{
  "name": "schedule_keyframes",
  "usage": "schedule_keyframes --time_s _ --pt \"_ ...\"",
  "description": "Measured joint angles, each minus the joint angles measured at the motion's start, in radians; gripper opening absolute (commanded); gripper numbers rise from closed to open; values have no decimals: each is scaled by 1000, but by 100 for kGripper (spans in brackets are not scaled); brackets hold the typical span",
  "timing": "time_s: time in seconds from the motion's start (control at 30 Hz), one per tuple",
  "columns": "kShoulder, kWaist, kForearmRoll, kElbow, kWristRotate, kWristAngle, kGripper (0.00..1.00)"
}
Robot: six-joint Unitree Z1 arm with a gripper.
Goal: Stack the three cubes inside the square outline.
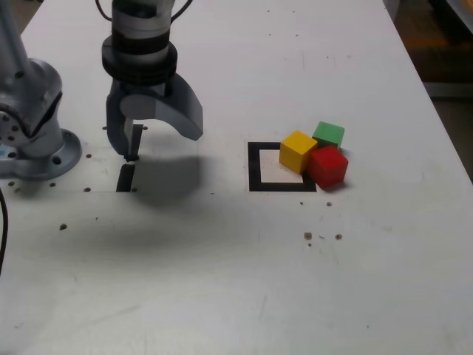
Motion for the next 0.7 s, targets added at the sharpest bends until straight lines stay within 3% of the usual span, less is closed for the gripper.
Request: schedule_keyframes --time_s 0.7 --pt "1 0 -25 -20 -13 -15 99"
